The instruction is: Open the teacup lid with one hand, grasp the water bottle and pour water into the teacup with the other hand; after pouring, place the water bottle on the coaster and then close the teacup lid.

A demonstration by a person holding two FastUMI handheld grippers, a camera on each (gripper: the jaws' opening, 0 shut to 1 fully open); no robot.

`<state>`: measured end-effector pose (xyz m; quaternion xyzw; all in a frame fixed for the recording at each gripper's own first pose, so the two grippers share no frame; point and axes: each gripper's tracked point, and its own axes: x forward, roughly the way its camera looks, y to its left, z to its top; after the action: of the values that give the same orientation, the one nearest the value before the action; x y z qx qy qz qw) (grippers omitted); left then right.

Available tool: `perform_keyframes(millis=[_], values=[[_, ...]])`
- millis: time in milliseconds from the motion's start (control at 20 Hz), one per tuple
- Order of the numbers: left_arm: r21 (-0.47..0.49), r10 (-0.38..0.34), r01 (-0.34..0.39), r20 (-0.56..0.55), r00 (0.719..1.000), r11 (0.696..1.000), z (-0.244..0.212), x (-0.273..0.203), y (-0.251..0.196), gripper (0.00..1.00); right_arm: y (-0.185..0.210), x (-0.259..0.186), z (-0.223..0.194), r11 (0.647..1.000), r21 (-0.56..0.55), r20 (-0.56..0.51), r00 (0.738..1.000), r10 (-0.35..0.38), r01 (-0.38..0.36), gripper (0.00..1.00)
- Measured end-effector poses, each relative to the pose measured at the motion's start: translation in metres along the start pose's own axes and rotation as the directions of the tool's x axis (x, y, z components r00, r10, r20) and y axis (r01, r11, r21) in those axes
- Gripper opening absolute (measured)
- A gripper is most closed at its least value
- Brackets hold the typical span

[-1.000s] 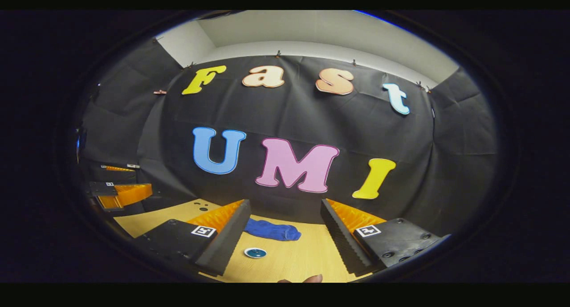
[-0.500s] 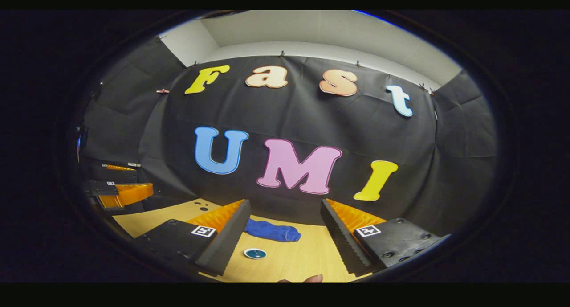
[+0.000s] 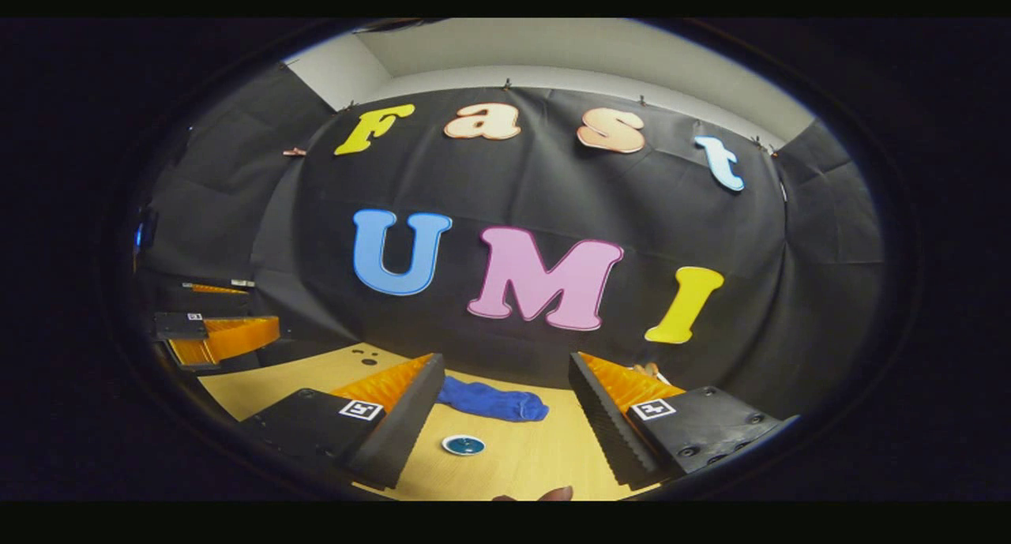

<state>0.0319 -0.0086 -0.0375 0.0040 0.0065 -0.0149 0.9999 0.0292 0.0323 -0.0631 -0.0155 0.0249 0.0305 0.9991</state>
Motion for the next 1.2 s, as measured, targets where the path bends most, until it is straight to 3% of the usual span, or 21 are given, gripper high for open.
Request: perform_keyframes(millis=[700, 1000, 1100, 1200], values=[[-0.024, 0.0, -0.002, -0.092, 0.996, 1.0, -0.207, 0.057, -0.021, 0.95, 0.03, 0.07, -0.211, 0.998, 0.053, -0.085, 0.996, 0.033, -0.028, 0.98], [0.013, 0.008, -0.006, -0.125, 0.992, 1.0, -0.241, 0.059, -0.022, 0.95, 0.049, 0.112, -0.28, 0.995, 0.053, -0.173, 0.981, 0.092, -0.084, 0.93], [0.01, 0.009, -0.008, -0.134, 0.991, 1.0, -0.246, 0.059, -0.021, 0.95, 0.059, 0.124, -0.31, 0.99, 0.086, -0.246, 0.96, 0.134, -0.116, 0.82], [0.005, 0.011, -0.011, -0.139, 0.99, 1.0, -0.249, 0.062, -0.02, 0.95, 0.065, 0.134, -0.325, 0.985, 0.119, -0.282, 0.947, 0.153, -0.123, 0.62]])
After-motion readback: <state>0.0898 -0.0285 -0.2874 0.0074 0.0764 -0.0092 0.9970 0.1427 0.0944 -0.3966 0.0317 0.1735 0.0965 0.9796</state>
